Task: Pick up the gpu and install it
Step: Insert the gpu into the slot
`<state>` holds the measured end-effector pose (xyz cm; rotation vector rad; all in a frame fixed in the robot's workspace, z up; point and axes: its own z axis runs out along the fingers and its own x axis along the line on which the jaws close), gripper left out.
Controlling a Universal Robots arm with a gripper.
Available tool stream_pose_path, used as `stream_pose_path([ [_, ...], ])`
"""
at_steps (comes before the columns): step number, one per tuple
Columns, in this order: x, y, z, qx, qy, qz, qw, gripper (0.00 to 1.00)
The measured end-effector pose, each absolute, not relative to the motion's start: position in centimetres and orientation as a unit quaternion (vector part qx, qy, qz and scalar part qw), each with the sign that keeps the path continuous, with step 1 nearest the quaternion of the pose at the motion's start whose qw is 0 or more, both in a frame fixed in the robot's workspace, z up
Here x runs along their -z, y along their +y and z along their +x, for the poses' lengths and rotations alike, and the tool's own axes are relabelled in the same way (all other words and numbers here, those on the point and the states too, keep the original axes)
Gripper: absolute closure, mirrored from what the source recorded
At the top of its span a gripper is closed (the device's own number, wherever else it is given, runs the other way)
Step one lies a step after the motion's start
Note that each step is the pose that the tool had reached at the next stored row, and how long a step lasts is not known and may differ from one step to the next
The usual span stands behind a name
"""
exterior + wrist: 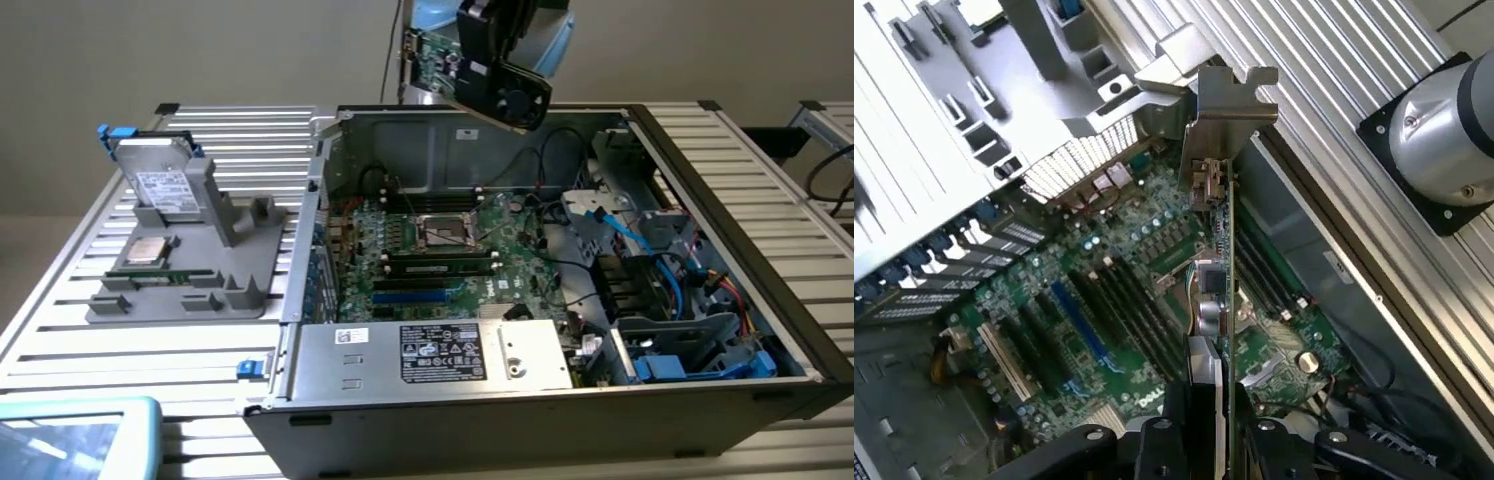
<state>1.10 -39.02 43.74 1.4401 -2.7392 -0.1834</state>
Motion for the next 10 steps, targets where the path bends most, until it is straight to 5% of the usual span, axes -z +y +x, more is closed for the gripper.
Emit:
stream_pose_path([
  [10, -43.71, -39.03, 1.10, 0.049, -0.838, 0.543, 0.012, 0.73],
])
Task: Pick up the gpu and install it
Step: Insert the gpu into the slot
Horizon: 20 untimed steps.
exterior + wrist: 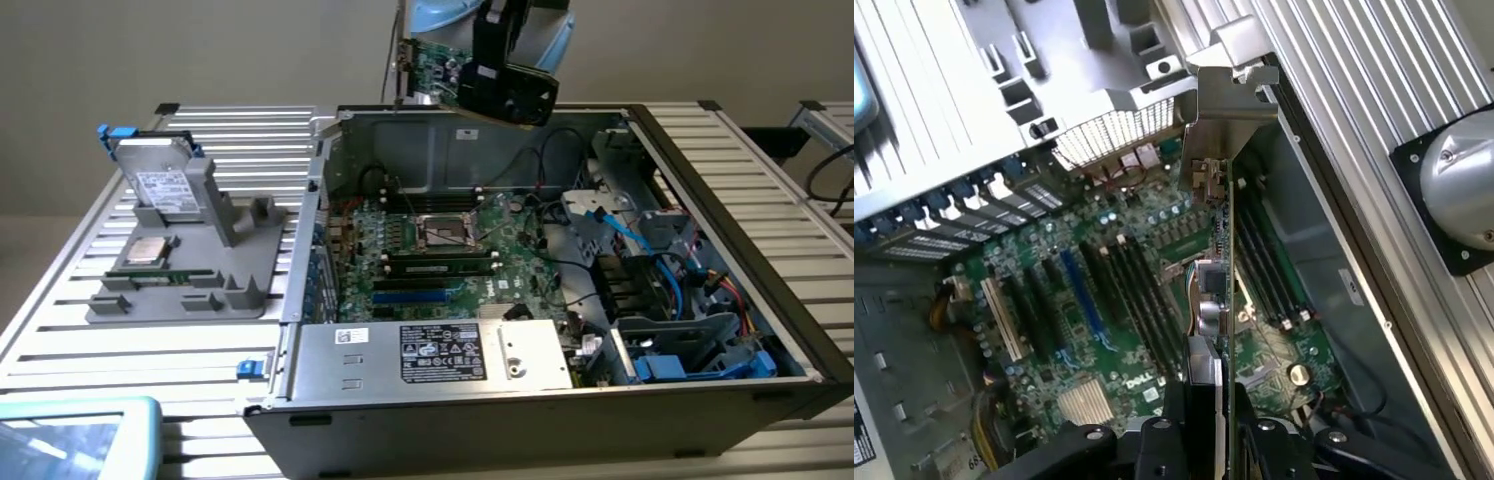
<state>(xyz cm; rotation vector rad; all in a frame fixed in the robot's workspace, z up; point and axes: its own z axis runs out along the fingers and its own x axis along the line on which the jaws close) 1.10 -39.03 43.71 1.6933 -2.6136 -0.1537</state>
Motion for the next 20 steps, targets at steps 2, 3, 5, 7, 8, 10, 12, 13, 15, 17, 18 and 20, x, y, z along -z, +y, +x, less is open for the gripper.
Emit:
stream_pose_path([
  [2, -43.71, -39.03, 1.10, 0.046, -0.829, 0.558, 0.008, 0.73],
  [3, -43.71, -39.03, 1.10, 0.044, -0.824, 0.565, 0.006, 0.73],
  [5, -43.69, -39.02, 1.10, 0.042, -0.813, 0.580, 0.003, 0.73],
  [7, -43.66, -39.02, 1.10, 0.040, -0.803, 0.595, 0.001, 0.73],
  [8, -43.65, -39.02, 1.10, 0.039, -0.797, 0.602, 0.001, 0.73],
  [10, -43.62, -39.03, 1.10, 0.038, -0.787, 0.616, 0.000, 0.73],
  [12, -43.58, -39.03, 1.10, 0.036, -0.775, 0.631, -0.001, 0.73],
  [13, -43.56, -39.03, 1.10, 0.036, -0.769, 0.638, -0.001, 0.73],
  [15, -43.53, -39.03, 1.10, 0.034, -0.758, 0.651, -0.001, 0.73],
  [17, -43.50, -39.02, 1.10, 0.032, -0.749, 0.662, -0.001, 0.73],
  [18, -43.49, -39.02, 1.10, 0.031, -0.744, 0.667, -0.001, 0.73],
  [20, -43.48, -39.02, 1.09, 0.027, -0.737, 0.675, 0.002, 0.73],
])
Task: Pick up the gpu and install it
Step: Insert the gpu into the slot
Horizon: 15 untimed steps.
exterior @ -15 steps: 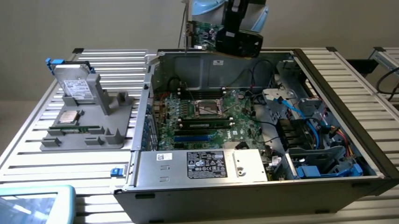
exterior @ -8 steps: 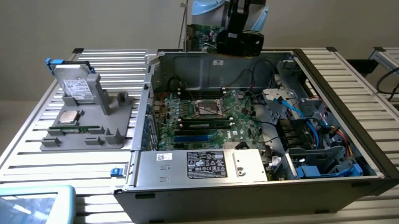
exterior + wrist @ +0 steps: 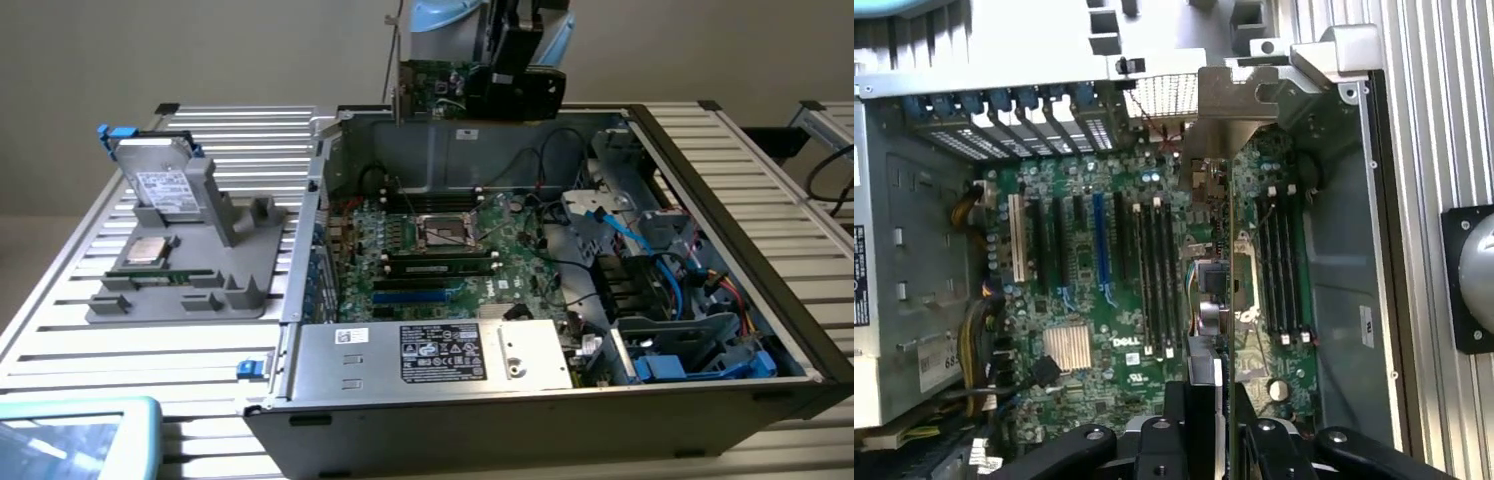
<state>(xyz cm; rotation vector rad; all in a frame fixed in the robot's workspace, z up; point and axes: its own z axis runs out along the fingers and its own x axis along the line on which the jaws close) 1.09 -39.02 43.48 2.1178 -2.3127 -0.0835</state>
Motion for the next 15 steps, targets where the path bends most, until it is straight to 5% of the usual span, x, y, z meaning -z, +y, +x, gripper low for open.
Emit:
stream_pose_path([
  [4, -43.48, -39.02, 1.10, 0.012, -0.726, 0.687, 0.016, 0.73],
  [15, -43.38, -39.16, 1.06, 0.015, -0.726, 0.688, 0.013, 0.73],
])
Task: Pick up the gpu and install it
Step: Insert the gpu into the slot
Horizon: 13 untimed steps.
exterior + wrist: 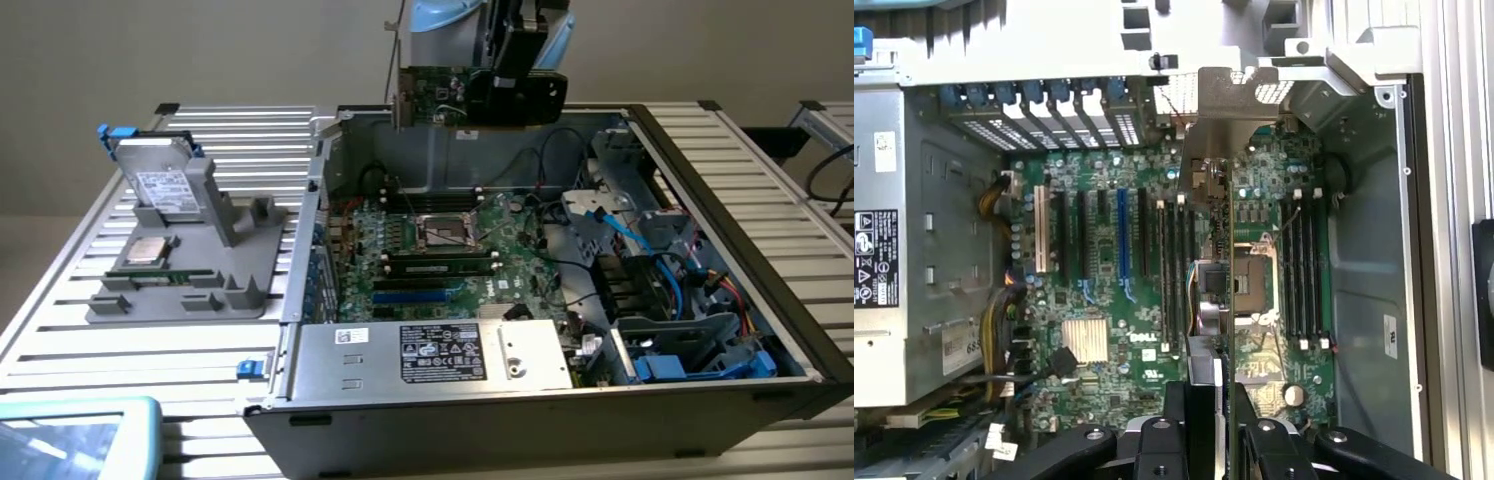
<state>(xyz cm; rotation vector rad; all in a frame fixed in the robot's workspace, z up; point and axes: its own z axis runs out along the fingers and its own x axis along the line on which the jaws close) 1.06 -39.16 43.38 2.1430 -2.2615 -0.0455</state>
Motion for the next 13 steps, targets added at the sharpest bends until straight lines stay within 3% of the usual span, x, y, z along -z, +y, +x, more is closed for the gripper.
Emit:
stream_pose_path([
  [13, -42.82, -39.74, 1.00, 0.019, -0.726, 0.688, 0.009, 0.73],
])
